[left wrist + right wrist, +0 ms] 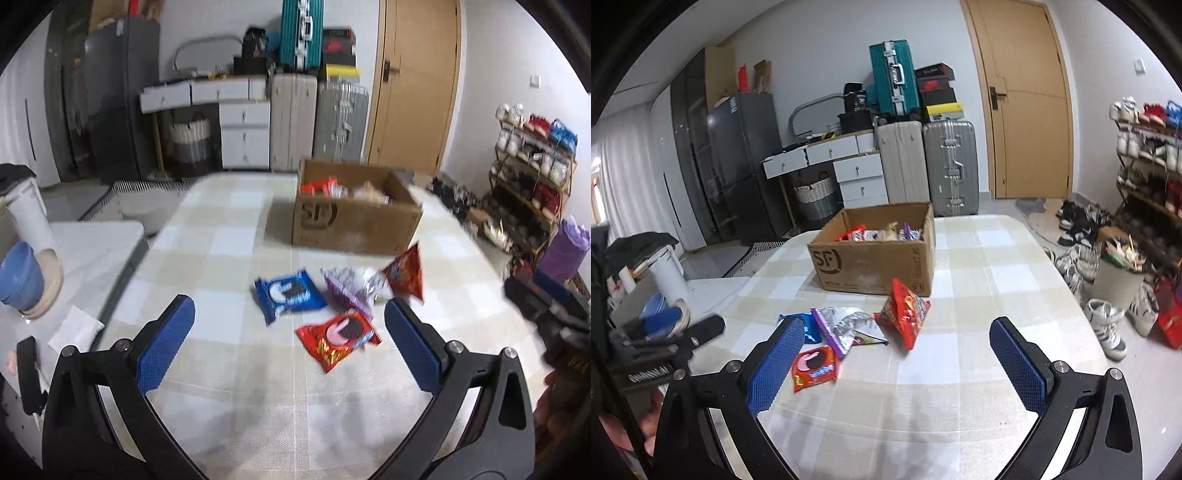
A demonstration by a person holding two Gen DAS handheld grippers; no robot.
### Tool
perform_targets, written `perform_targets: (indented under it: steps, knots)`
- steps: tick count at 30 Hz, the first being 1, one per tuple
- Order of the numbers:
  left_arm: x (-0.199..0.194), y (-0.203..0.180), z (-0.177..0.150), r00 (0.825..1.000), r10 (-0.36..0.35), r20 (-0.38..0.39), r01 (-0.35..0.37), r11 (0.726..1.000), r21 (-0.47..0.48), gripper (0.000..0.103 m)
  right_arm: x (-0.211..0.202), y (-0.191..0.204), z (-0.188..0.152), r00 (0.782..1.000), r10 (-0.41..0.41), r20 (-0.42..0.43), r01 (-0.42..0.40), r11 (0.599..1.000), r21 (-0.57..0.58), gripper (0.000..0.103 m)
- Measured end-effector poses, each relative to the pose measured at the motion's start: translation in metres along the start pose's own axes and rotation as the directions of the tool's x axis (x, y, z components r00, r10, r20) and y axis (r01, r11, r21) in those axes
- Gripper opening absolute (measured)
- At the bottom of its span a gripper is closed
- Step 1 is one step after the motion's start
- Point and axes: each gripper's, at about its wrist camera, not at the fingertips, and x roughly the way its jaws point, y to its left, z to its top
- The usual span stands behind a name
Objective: Organize snacks
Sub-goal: 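Grasp the red Oreo pack with the left tool and lift it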
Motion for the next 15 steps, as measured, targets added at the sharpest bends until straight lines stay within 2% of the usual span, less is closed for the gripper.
perform_targets:
  steps: [3, 7, 10, 15]
  knots:
    - [0.035, -0.002, -0.012, 0.998, -0.012, -0.069, 0.013, 1.000, 0.005, 0.103, 0.011, -0.011, -0.004, 1.000, 0.004, -0.010, -0.004, 1.000, 0.015, 0.102]
    - [0.086, -0.008, -0.026, 0.985, -0.020, -0.171, 0.020, 1.000, 0.003, 0.103, 0.034, -0.021, -0.013, 0.998, 0.034, -0.045, -0.032, 0.999, 0.039, 0.102]
    - [0.114, -0.015, -0.033, 0.979, -0.013, -0.202, 0.015, 1.000, 0.009, 0.103, 0.050, -0.028, -0.019, 0.996, 0.062, -0.062, -0.059, 0.997, 0.048, 0.102]
    - [0.139, -0.033, -0.035, 0.966, -0.067, -0.251, 0.082, 0.995, 0.050, 0.103, 0.078, -0.037, -0.029, 0.988, 0.103, -0.111, -0.095, 0.992, 0.080, 0.102]
